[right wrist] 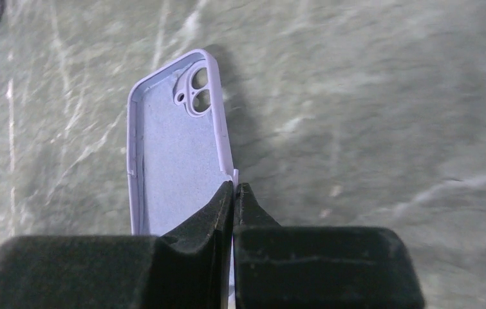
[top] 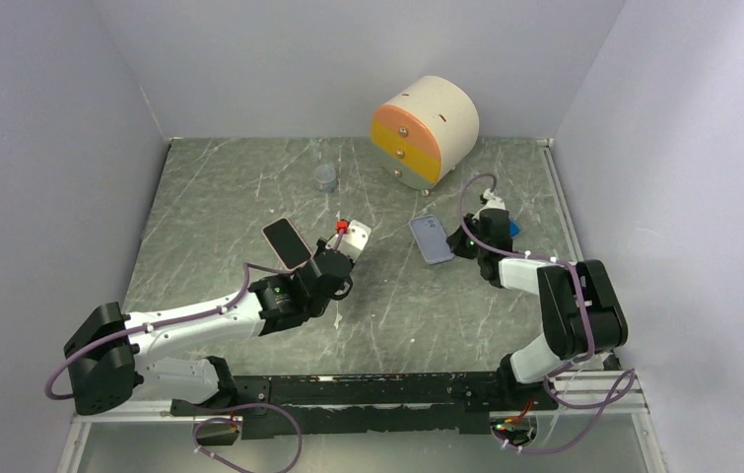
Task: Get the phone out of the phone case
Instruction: Place the phone case at the center of the board, then place the phone at the center of the board.
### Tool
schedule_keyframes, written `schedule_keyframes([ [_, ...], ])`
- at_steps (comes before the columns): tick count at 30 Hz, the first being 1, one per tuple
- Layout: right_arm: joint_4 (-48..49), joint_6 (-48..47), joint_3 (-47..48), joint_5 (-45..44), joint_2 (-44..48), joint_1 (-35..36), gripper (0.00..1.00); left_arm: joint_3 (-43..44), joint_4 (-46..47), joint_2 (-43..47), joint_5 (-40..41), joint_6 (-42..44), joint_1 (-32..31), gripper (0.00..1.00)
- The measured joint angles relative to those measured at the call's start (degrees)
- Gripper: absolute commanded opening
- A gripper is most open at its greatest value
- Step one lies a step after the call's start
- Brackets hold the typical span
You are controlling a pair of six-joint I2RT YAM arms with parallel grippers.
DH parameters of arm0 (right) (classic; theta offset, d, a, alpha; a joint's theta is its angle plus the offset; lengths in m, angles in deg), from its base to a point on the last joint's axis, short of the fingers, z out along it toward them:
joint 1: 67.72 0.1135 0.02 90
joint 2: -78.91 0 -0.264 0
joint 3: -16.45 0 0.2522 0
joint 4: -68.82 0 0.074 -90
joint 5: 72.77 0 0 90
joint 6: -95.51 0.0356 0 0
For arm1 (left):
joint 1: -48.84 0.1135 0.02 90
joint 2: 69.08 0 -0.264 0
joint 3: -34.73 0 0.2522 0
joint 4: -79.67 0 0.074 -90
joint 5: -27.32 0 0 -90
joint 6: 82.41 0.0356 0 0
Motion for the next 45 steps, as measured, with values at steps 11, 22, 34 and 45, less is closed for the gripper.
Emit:
schedule_keyframes([
  [11,0.8,2.2,0.4,-2.4,-3.5,-7.4,0.00,-2.3,9.4,-2.2,-6.0,8.8,3.7,0.03],
  [22,0.8,2.6,3.5,-0.7,-6.6,-8.3,0.43,-1.5,15.0,-10.7,-12.2,17.8,7.4,0.03],
  [34,9.4,6.2,-10.1,4.0,13.5,-8.3,0.56,5.8,17.9,-22.4,-13.4,30.2,8.0,0.02],
  [45,15.4,8.7,-15.3,0.6,19.1,-8.4,0.56,9.4,24.3,-33.0,-10.7,42.6,6.8,0.02],
])
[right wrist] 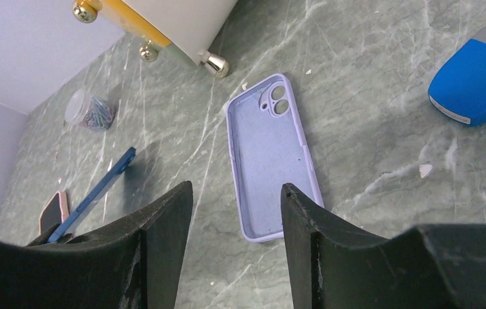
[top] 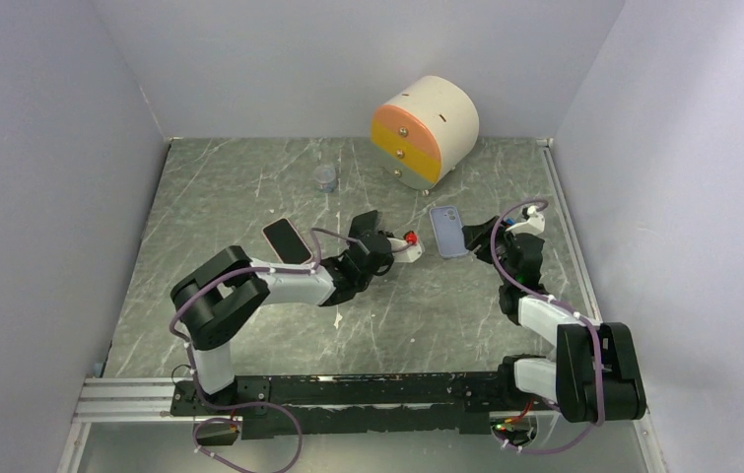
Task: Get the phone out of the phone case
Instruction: Place the phone at the center of the board.
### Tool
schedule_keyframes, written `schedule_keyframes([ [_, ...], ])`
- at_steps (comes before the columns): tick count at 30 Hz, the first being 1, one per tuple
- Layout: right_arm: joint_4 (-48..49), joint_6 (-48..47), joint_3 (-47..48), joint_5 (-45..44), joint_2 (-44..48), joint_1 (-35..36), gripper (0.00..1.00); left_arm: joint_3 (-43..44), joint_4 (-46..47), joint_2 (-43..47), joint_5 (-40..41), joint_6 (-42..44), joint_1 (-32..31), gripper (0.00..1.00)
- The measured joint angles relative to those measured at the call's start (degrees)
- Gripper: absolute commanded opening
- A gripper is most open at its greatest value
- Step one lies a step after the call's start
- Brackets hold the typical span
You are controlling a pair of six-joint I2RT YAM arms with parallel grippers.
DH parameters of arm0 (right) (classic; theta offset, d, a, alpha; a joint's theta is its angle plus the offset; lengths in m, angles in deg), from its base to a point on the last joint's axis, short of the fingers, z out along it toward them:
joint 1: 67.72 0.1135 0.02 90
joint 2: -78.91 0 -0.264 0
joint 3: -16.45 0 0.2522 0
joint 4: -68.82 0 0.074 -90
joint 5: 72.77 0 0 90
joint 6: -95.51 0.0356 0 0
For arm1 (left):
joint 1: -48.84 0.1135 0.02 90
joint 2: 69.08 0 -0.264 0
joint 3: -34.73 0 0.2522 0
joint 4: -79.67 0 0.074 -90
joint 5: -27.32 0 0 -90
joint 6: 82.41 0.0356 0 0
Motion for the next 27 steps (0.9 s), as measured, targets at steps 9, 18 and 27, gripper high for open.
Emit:
schedule_keyframes([
  [9,1.7,1.4,-1.1,-1.7,-0.2,-0.1,0.60,-0.3,5.9,-6.3,5.7,6.1,-5.5,0.03],
  [18,1.4,1.4,-1.1,-3.7,1.3,-0.3,0.65,-0.1,6.9,-9.6,10.2,6.2,-8.1,0.06],
  [27,-0.4,1.4,-1.1,-4.9,2.4,-0.4,0.70,0.7,6.8,-12.9,11.5,5.3,-8.9,0.24],
])
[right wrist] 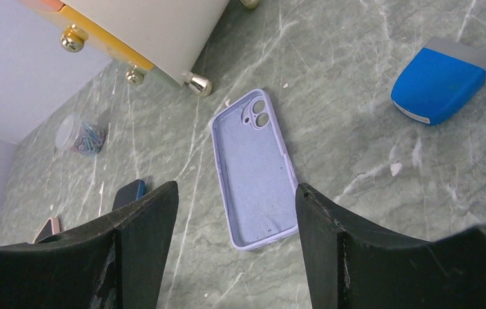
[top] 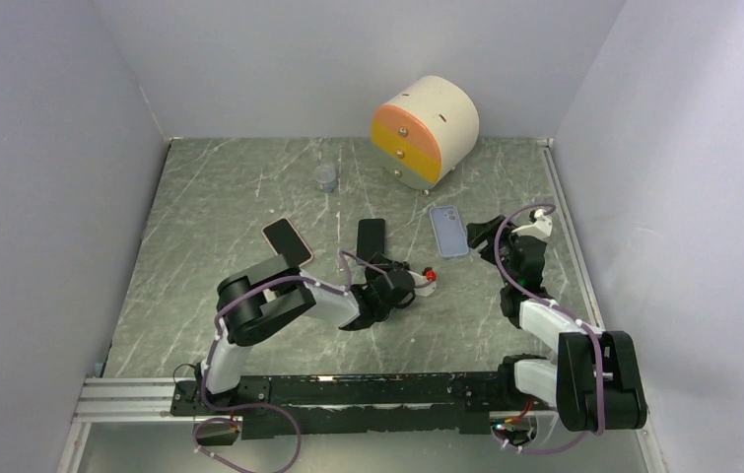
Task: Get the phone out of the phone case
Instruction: Place the phone at the center of the board.
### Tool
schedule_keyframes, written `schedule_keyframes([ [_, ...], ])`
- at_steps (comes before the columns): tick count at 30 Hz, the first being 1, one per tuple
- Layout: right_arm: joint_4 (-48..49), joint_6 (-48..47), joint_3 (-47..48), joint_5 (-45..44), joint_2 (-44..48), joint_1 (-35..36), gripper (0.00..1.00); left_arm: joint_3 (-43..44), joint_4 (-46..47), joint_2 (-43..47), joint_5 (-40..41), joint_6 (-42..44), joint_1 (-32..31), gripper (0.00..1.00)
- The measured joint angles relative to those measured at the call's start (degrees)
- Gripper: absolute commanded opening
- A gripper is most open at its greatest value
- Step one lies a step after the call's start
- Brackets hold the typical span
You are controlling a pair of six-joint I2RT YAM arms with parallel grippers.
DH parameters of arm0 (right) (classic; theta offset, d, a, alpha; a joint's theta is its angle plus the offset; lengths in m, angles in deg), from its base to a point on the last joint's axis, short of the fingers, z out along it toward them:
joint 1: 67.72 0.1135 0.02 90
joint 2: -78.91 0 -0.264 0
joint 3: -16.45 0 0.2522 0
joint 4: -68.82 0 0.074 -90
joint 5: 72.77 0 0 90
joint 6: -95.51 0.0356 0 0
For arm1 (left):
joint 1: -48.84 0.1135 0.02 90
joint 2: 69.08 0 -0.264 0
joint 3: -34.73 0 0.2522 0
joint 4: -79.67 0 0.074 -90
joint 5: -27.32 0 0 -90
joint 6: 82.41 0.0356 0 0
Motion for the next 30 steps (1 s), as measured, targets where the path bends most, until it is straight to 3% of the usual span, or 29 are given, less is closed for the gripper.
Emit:
schedule_keyframes([
  [16,-1.6,0.0,0.0,-1.4,1.5,-0.3,0.70,0.7,-7.2,3.8,0.0,-9.4,-0.4,0.91],
  [26,-5.6,0.5,0.0,-3.8,3.5,-0.4,0.71,2.5,-24.5,13.0,-6.8,-23.6,-0.4,0.94],
  [30,-8.9,1.5,0.9,-4.4,3.6,-0.4,0.73,6.2,-32.3,17.5,-11.0,-33.6,2.8,0.94],
])
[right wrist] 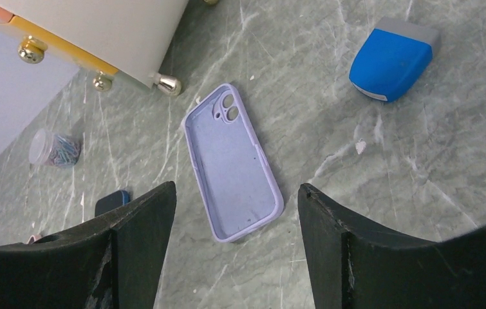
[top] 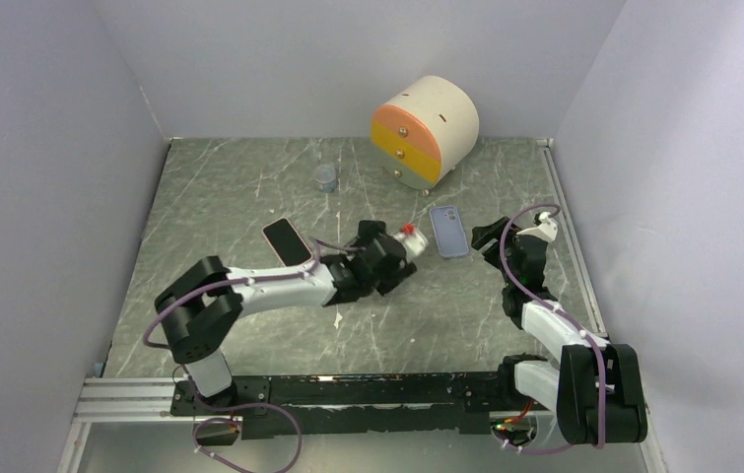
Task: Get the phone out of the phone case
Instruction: Place the phone at the center of the board.
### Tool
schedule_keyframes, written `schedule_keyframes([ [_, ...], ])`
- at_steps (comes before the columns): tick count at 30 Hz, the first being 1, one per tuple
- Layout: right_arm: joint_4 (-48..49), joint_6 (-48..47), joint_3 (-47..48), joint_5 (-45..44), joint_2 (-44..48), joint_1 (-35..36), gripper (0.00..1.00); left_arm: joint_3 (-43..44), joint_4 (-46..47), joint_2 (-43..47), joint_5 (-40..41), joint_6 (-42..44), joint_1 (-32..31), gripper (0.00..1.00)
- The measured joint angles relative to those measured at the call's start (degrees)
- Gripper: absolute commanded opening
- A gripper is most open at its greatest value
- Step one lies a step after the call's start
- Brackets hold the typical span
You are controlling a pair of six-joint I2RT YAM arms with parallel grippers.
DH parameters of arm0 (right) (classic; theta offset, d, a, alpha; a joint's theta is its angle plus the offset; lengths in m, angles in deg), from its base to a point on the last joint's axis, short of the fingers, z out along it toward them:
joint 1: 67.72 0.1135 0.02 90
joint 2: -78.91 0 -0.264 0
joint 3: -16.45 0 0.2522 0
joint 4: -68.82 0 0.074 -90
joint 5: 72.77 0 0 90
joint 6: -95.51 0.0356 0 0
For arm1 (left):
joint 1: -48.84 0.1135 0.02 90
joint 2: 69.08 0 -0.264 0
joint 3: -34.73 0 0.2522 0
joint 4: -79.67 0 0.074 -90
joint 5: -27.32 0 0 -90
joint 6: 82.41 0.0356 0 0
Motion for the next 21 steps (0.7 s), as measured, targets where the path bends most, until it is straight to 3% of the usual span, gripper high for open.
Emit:
schedule_keyframes([
  [6,-2.4,0.4,1.4,0.0,0.0,0.0,0.73,2.2,-5.2,6.7,-10.2,-18.4,11.8,0.94],
  [12,-3.4,0.5,1.4,0.0,0.6,0.0,0.77,-3.5,-2.3,8.0,-26.7,-34.9,21.8,0.94],
  [21,-4.9,0.4,1.6,-0.1,1.4,0.0,0.77,-4.4,1.9,1.0,-40.3,-46.7,25.2,0.94],
])
